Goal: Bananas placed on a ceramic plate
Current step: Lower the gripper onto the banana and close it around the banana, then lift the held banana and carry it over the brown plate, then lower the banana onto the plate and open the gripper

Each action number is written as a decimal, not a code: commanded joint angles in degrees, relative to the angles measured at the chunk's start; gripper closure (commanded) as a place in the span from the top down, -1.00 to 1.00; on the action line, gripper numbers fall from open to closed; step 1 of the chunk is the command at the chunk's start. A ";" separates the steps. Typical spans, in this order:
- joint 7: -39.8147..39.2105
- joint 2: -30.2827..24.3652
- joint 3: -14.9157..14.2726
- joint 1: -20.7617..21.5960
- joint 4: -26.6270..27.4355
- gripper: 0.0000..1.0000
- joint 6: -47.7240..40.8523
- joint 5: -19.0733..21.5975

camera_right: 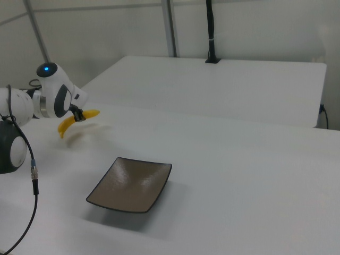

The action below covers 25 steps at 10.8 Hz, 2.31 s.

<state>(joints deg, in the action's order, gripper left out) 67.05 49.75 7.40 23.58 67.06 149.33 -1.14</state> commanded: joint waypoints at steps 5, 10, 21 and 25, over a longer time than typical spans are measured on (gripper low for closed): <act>-6.21 -12.99 -2.39 -2.48 9.21 -0.67 -17.81 -4.83; -21.41 -22.66 -3.70 -7.57 17.28 -0.67 -30.23 -3.78; -65.27 -33.76 -15.30 -13.82 24.17 -0.61 -56.42 -4.66; -65.38 -33.76 -16.28 -13.82 24.70 1.00 -58.79 -6.67</act>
<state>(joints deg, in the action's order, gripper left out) 2.07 18.08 -8.82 8.99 89.13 93.12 -5.82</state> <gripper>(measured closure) 0.471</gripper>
